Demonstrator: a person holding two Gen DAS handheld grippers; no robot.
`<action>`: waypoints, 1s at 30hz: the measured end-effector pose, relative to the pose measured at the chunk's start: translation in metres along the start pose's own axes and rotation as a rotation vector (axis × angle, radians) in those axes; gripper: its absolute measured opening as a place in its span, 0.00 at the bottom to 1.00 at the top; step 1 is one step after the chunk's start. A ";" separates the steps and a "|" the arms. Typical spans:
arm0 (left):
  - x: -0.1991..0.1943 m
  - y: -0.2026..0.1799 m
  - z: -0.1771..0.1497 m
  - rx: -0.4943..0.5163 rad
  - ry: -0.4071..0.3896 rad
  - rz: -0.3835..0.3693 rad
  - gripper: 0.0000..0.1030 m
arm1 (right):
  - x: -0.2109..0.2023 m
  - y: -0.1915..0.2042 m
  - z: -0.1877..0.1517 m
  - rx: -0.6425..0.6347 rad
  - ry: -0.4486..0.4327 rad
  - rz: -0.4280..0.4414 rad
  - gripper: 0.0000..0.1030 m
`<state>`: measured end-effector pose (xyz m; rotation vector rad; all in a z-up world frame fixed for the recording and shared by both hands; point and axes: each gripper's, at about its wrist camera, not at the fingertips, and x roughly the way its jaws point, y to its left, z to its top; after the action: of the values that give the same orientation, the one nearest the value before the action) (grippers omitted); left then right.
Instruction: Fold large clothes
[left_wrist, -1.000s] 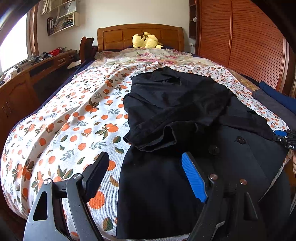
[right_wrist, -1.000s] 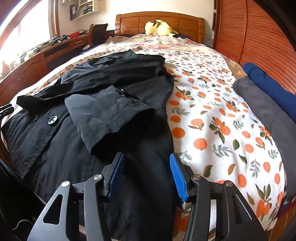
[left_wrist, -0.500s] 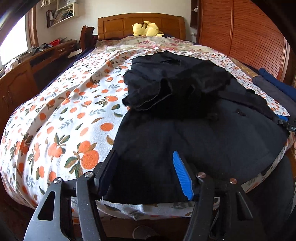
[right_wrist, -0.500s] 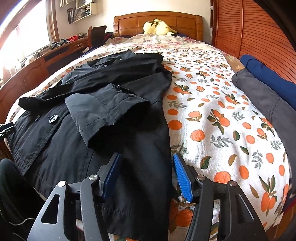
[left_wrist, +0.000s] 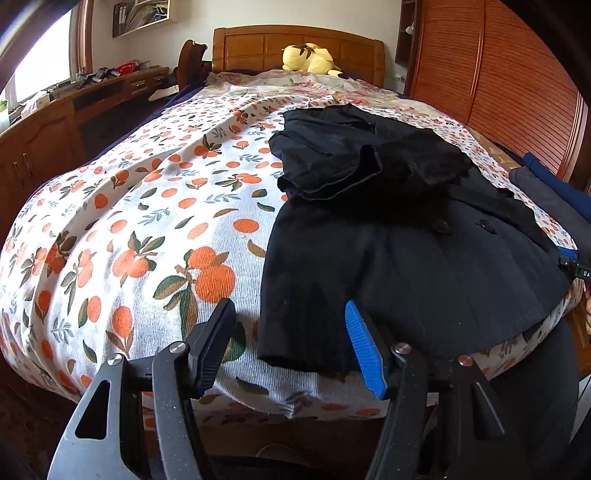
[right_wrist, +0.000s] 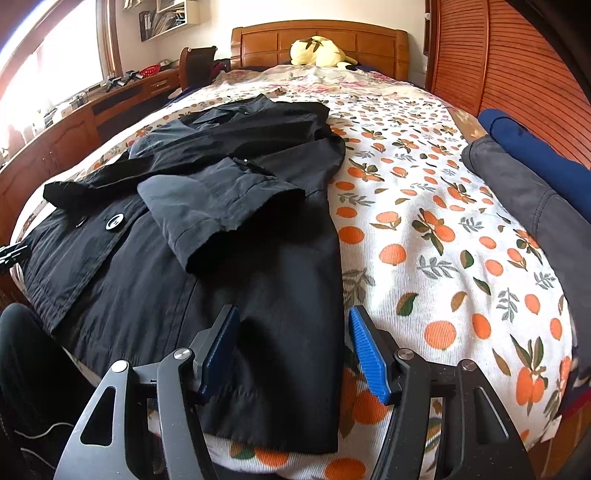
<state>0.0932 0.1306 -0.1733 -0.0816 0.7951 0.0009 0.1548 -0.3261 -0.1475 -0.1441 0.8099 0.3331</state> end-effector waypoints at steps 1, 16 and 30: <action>0.000 0.000 -0.001 -0.002 0.000 0.000 0.61 | -0.001 0.001 -0.001 -0.005 0.001 -0.003 0.62; -0.002 -0.002 -0.005 -0.030 -0.001 -0.005 0.58 | -0.007 0.006 -0.007 -0.045 0.018 0.004 0.62; 0.000 0.003 0.001 -0.083 -0.001 -0.051 0.37 | -0.006 0.007 -0.008 -0.042 0.005 0.015 0.62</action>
<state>0.0938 0.1337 -0.1729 -0.1806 0.7915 -0.0147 0.1428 -0.3226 -0.1490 -0.1782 0.8099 0.3643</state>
